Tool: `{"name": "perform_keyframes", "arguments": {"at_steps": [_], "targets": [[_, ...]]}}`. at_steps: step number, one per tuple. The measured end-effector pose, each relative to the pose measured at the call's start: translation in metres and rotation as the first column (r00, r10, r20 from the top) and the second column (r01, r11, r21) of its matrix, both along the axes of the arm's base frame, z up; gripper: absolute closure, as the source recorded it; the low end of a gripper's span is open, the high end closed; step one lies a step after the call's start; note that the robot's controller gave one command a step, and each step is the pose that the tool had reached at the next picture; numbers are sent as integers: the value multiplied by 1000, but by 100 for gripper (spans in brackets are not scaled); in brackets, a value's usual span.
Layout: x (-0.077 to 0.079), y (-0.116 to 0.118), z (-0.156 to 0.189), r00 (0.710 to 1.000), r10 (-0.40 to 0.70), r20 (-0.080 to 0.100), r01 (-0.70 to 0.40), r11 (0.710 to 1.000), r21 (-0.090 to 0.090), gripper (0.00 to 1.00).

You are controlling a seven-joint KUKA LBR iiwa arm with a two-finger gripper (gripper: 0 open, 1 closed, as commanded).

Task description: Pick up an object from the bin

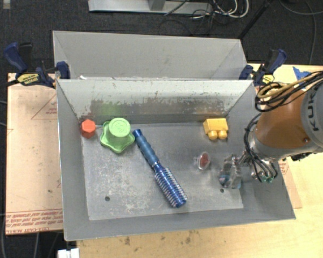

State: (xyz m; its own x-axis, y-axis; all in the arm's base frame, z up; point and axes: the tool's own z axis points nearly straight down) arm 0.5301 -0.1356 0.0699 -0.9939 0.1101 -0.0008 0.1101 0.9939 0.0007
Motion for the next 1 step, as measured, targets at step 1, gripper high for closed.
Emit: {"name": "perform_keyframes", "arguments": {"at_steps": [1], "targets": [[-23, 18, 134, 999, 31, 9, -31, 1000, -3, 100]]}}
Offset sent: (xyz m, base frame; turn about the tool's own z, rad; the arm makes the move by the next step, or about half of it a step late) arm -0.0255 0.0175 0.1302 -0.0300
